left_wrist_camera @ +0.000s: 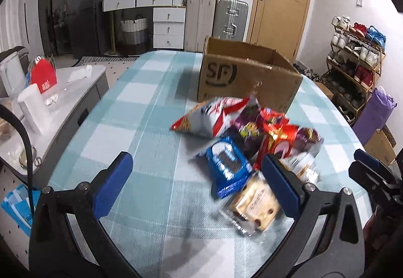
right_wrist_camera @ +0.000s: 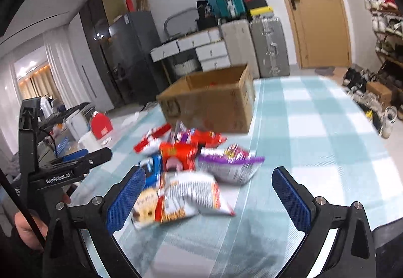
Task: Organize snacks
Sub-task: 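Grasp the cream cookie pack with the left tool while the right tool grasps the white noodle-snack bag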
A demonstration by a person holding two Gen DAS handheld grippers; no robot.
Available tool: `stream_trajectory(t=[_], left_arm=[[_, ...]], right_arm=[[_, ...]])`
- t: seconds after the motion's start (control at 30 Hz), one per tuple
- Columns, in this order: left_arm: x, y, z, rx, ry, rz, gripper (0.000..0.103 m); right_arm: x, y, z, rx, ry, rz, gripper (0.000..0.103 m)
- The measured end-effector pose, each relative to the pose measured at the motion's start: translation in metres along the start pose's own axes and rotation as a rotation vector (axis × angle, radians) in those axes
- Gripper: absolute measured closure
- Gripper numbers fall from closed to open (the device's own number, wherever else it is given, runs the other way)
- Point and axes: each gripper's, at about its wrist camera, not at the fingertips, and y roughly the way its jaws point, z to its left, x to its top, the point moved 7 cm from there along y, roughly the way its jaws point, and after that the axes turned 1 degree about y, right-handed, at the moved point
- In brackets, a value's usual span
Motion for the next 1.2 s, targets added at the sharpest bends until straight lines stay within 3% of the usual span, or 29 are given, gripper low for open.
stream_trajectory(t=[0.3, 0.47, 0.6, 0.83, 1.07, 1.2], left_arm=[[-0.022, 0.012, 0.000, -0.014, 0.016, -0.015, 0.001], [-0.026, 0.023, 0.006, -0.042, -0.009, 0.025, 0.001], [-0.034, 0.034, 0.010, -0.067, -0.037, 0.077, 0.002], [-0.036, 0.042, -0.001, -0.088, 0.004, 0.094, 0.002], [-0.038, 0.047, -0.004, -0.091, 0.012, 0.115, 0.002], [-0.038, 0.050, -0.003, -0.085, 0.009, 0.122, 0.002]], right_arm=[[-0.019, 0.032, 0.003, 0.052, 0.048, 0.099, 0.001], [-0.024, 0.058, 0.004, 0.088, 0.083, 0.201, 0.001], [-0.024, 0.070, 0.010, 0.094, 0.058, 0.223, 0.001], [-0.026, 0.092, 0.018, 0.111, 0.024, 0.286, 0.001], [-0.027, 0.104, 0.025, 0.113, -0.017, 0.312, 0.032], [-0.027, 0.102, 0.023, 0.127, 0.004, 0.304, 0.039]])
